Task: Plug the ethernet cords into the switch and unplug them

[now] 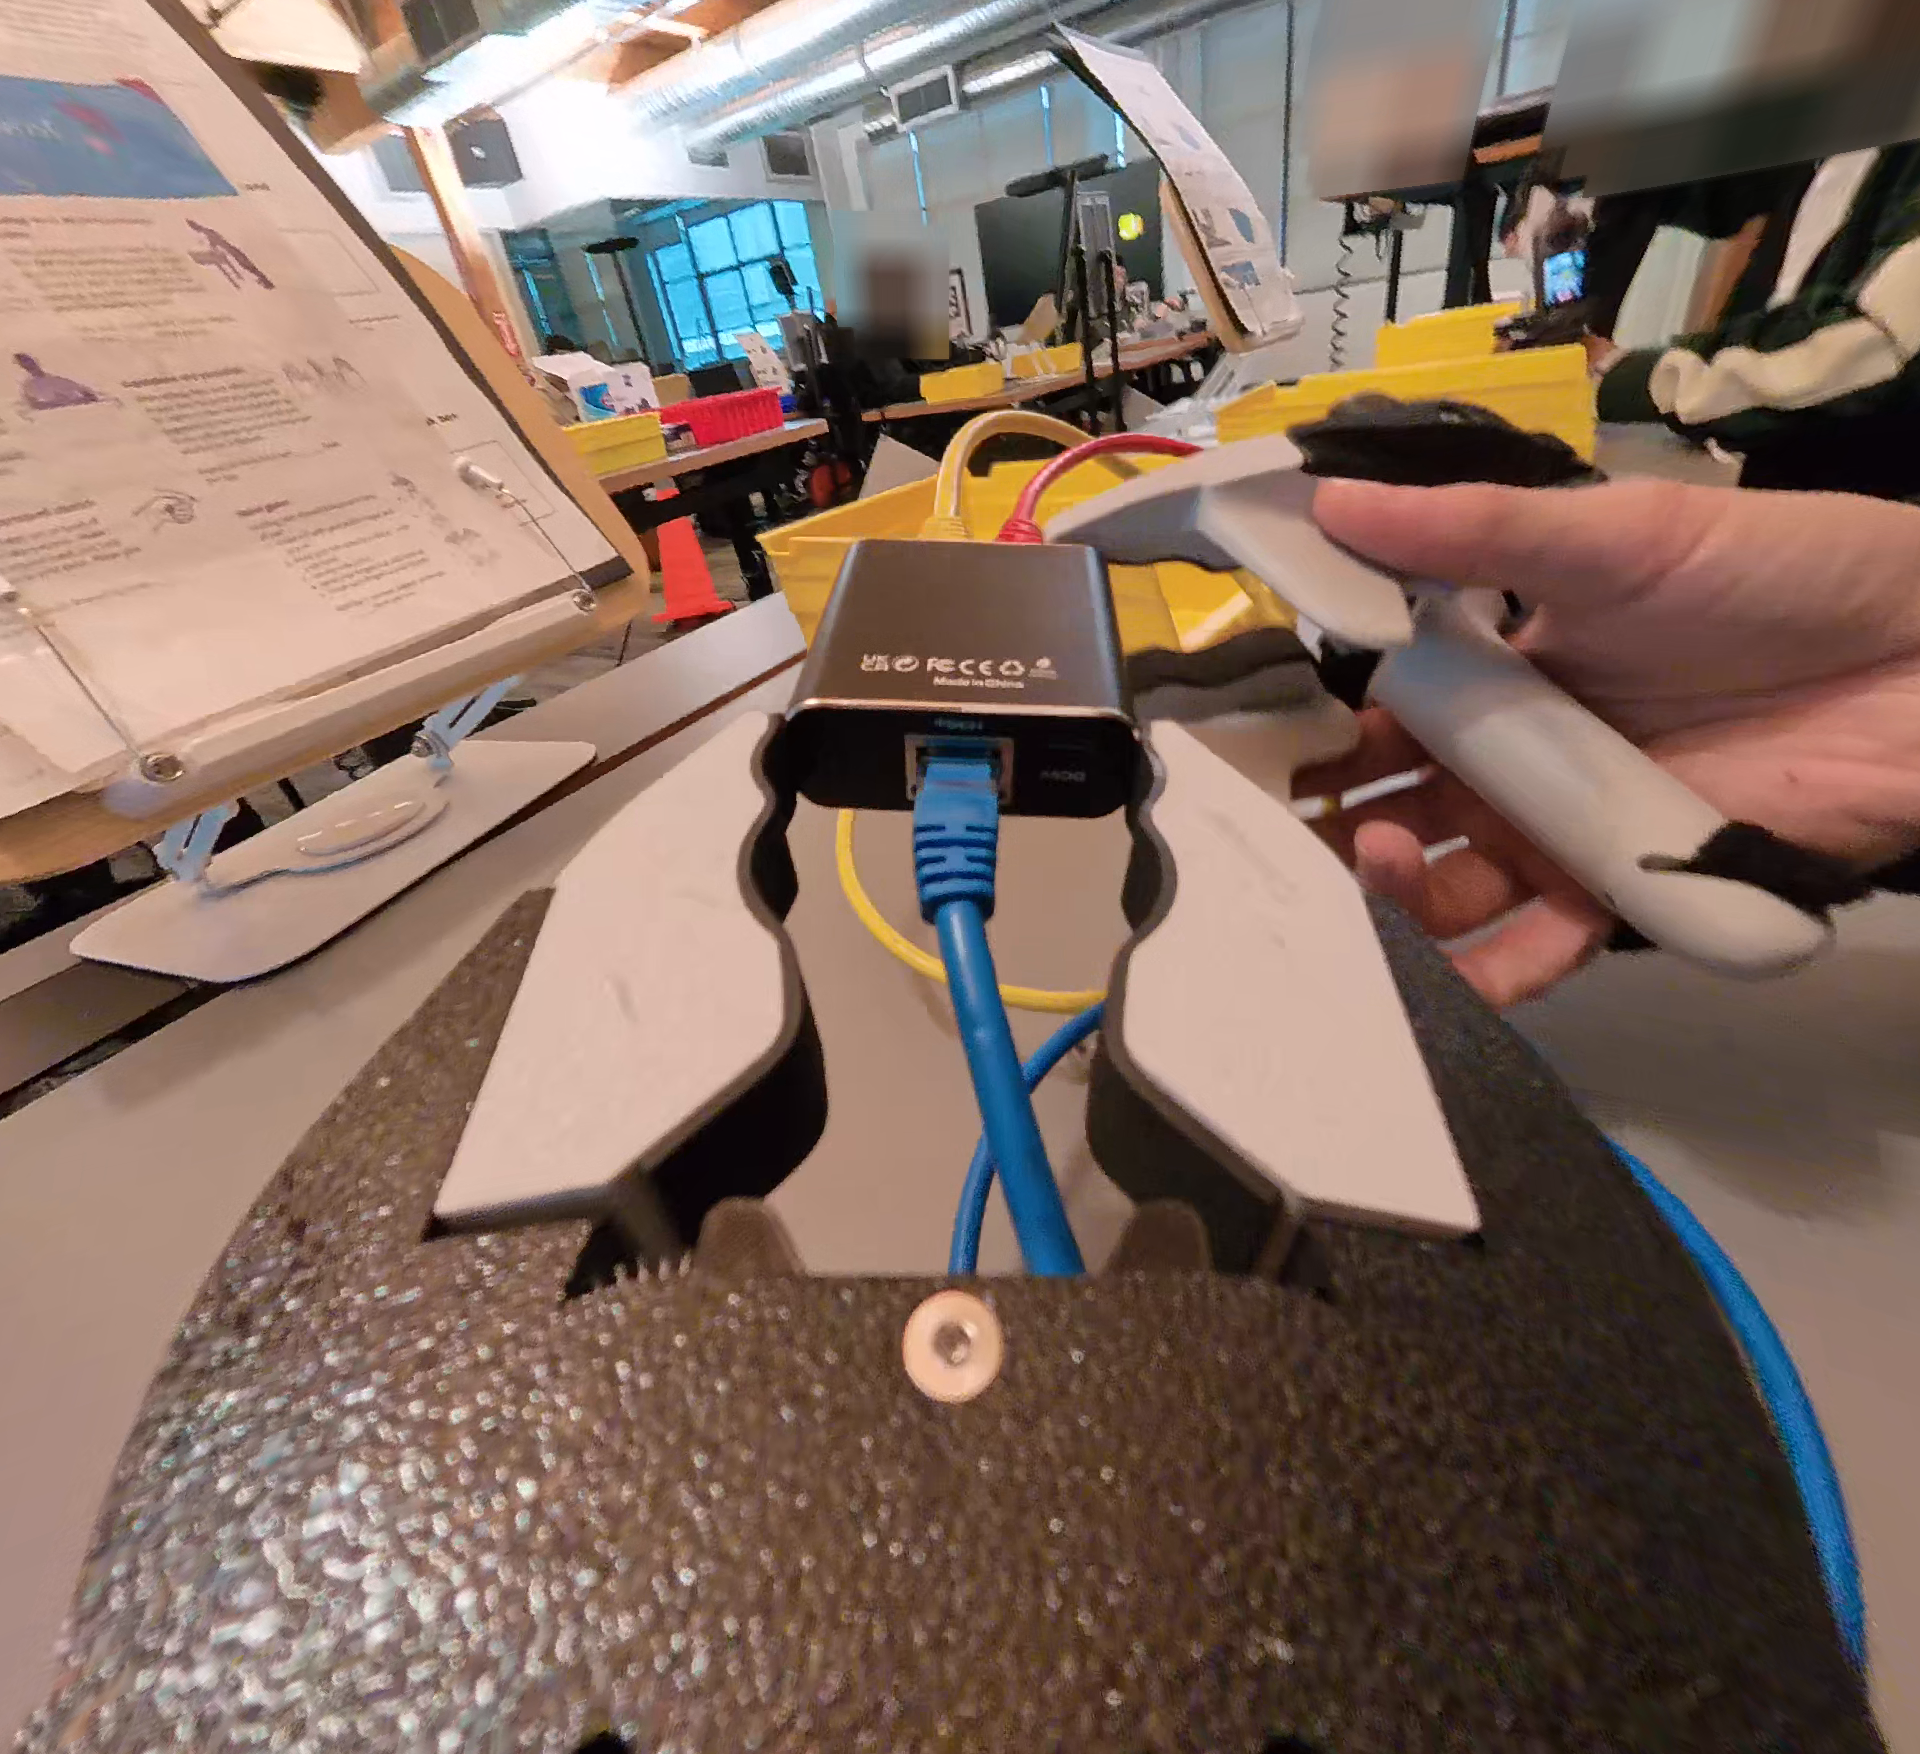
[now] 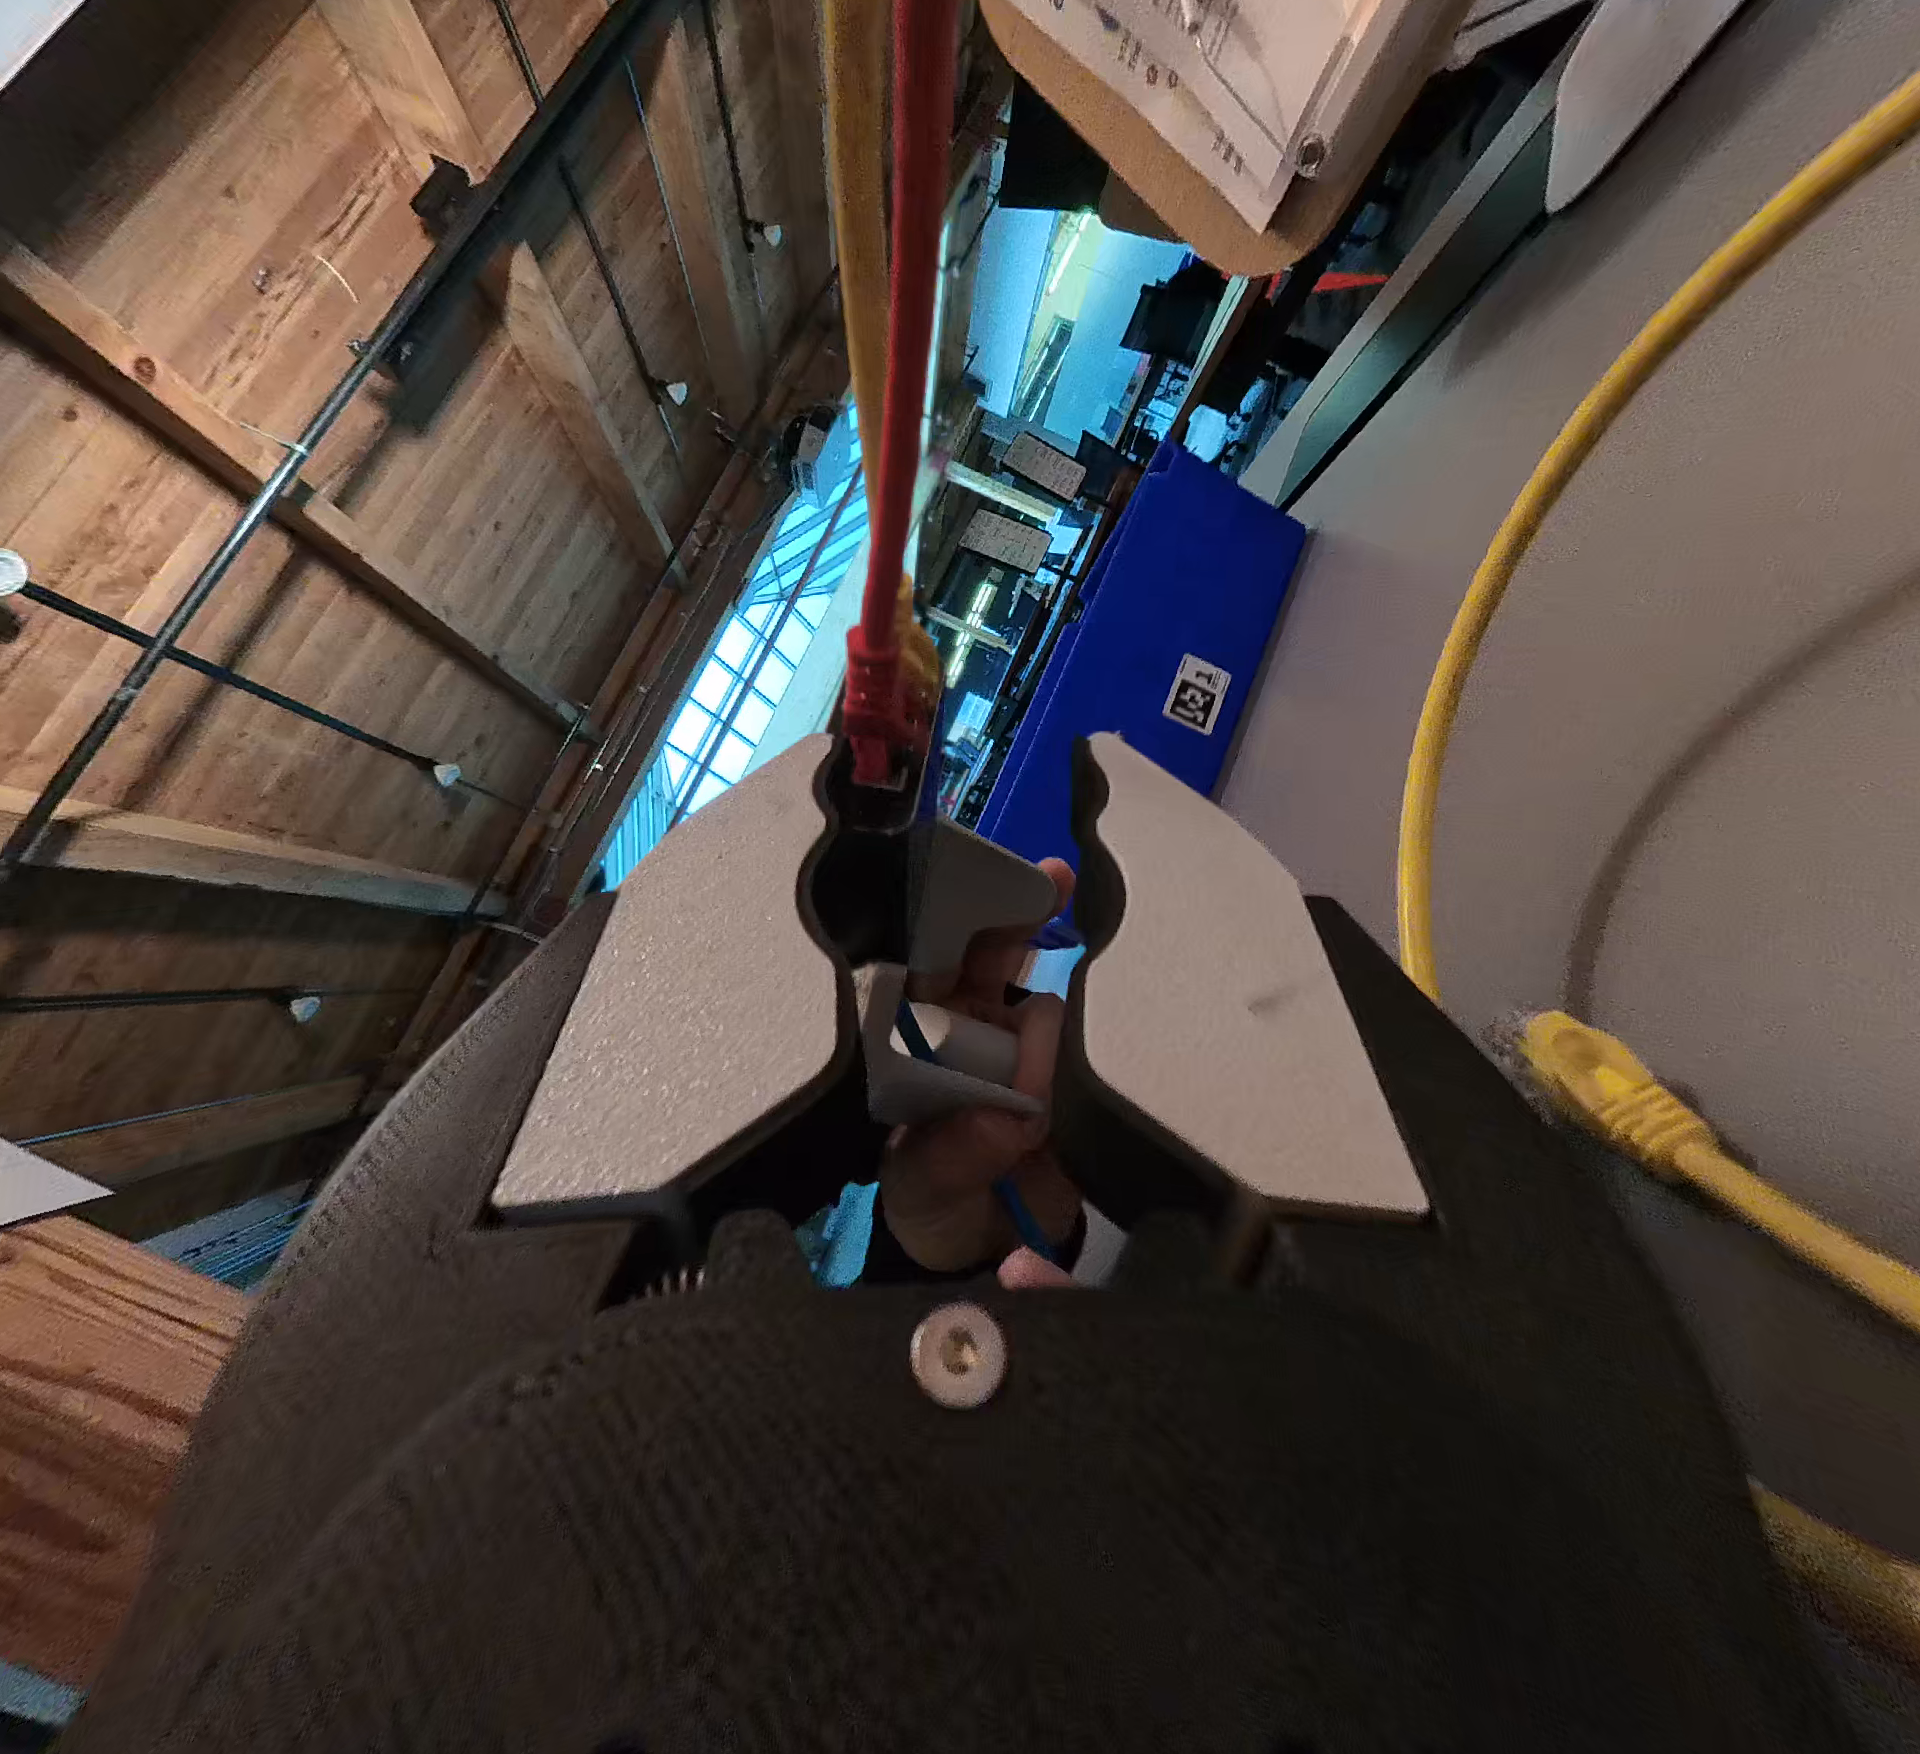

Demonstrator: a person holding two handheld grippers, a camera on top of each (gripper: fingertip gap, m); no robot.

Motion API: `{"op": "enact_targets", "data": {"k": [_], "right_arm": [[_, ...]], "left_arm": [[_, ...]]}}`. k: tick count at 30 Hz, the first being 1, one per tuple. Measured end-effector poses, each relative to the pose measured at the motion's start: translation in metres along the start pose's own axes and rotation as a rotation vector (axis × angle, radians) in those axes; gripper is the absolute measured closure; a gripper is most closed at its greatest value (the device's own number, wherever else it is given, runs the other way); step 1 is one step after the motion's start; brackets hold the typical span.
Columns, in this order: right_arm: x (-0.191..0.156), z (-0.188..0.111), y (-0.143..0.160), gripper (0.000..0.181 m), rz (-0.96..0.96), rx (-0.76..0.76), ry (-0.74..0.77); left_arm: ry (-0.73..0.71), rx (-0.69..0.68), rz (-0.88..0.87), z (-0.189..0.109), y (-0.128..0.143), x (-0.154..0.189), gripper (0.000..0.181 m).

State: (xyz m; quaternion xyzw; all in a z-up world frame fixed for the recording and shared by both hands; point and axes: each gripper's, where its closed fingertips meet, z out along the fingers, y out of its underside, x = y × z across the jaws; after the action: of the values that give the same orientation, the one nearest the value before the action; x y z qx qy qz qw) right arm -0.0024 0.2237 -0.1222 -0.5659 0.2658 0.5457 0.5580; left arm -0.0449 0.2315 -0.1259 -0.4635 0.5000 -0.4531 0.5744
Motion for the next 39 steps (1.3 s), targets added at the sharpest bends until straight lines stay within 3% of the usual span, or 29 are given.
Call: {"op": "enact_targets", "data": {"k": [6, 8, 10, 12, 16, 19, 27, 31, 39], "right_arm": [[-0.014, -0.005, 0.002, 0.162, 0.035, 0.013, -0.06], [-0.012, -0.005, 0.002, 0.158, 0.041, 0.014, -0.054], [-0.007, -0.005, -0.001, 0.14, 0.052, 0.033, -0.048], [-0.004, -0.005, -0.005, 0.138, 0.053, 0.055, -0.047], [-0.007, -0.003, -0.005, 0.141, 0.078, 0.051, -0.094], [-0.008, -0.002, -0.004, 0.155, 0.101, 0.055, -0.127], [-0.007, -0.001, -0.007, 0.155, 0.107, 0.092, -0.136], [-0.011, -0.003, -0.01, 0.168, 0.08, 0.109, -0.14], [-0.012, -0.006, -0.012, 0.169, 0.089, 0.145, -0.131]], "left_arm": [[-0.03, 0.031, 0.046, 0.002, -0.007, 0.006, 0.121], [-0.042, 0.039, 0.085, 0.002, -0.009, 0.007, 0.12], [-0.057, 0.034, 0.116, 0.002, -0.009, 0.006, 0.121], [-0.054, 0.035, 0.116, 0.003, -0.008, 0.006, 0.121], [-0.059, 0.023, 0.137, 0.004, -0.006, 0.007, 0.121], [-0.069, 0.005, 0.142, 0.006, -0.004, 0.006, 0.121], [-0.109, -0.024, 0.195, 0.01, -0.004, 0.008, 0.121], [-0.126, -0.033, 0.205, 0.014, -0.004, 0.01, 0.121], [-0.124, -0.027, 0.197, 0.017, -0.005, 0.013, 0.121]]}}
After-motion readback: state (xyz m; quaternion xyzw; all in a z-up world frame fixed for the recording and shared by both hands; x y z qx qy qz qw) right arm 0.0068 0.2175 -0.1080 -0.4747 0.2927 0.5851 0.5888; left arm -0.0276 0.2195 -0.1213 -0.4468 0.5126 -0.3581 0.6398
